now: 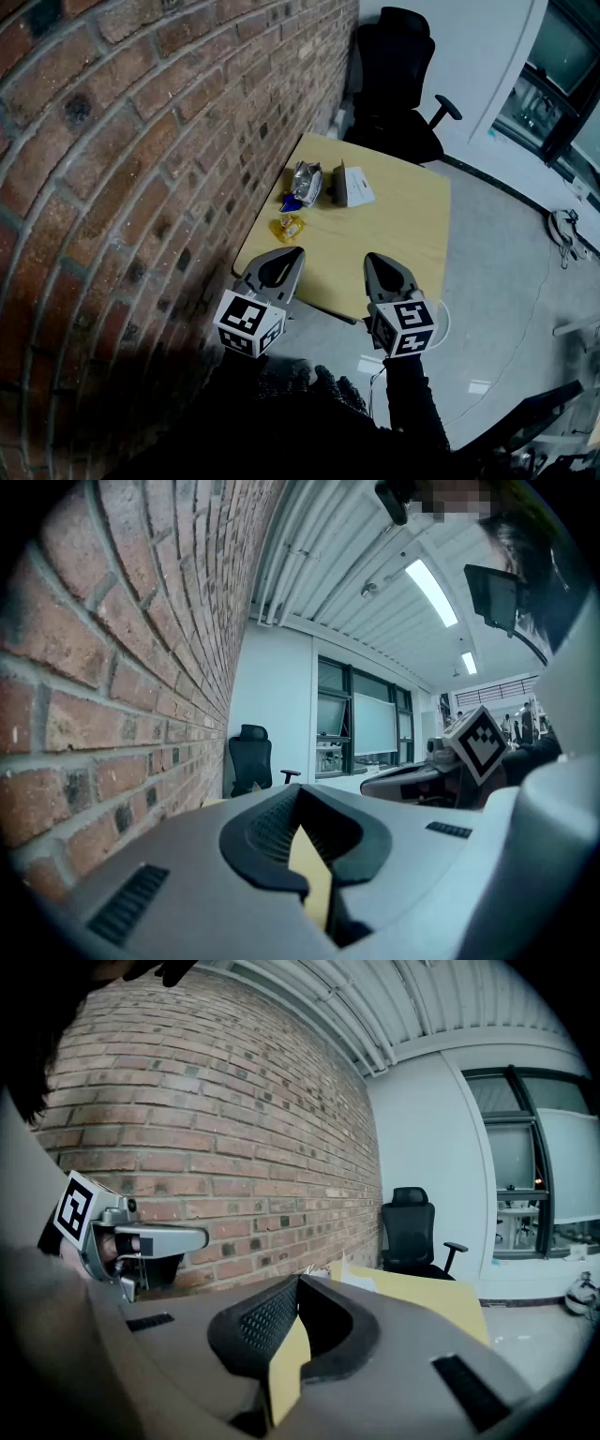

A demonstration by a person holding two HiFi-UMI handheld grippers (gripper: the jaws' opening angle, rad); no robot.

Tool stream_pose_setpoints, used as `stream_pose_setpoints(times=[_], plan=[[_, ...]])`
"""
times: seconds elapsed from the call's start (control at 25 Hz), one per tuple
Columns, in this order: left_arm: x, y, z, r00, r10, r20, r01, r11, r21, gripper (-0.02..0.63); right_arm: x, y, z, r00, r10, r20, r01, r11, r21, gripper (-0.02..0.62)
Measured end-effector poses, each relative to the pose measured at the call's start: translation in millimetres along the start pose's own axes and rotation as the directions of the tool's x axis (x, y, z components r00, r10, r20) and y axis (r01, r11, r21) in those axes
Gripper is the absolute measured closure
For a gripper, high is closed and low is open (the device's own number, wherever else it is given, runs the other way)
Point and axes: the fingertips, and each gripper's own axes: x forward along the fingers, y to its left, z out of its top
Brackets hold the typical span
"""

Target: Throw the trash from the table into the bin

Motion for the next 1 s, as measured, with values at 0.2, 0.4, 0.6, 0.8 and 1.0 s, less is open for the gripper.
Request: stream_pose_setpoints(times=[0.2,0.4,0.6,0.8,1.0], plan=[[12,25,5,1.0,0.006,0.009,-0.006,1.0,0.008,0.6,24,0,5,1.0,-0.005,0.005,0.005,1.0,0.0,0.586],[21,37,4,1.0,0.008,0.007,-0.008,1.0,0.001,0.6,41,-6,8,1.0,-0.005,-0.003,0.005,1.0,0.0,0.586],[34,53,3,1.0,0.029,0.007,-0.029,1.0,-0.005,0.6,65,-19,12,1.0,0.002,-0.007,-0.002,1.0,-0.002,0.586],[51,73,11,0.998,0.062,0.013,-0.062,0.998,-0.001,0.6,95,-33,24,1.0,0.022,0.001,-0.022,1.0,-0.01,0.585],[74,89,19,0.996,0.083,0.017,-0.083,0.996,0.006,0.6,124,-47,38,0.999,0.051,0.007,-0.051,0.998,-0.023,0.586]])
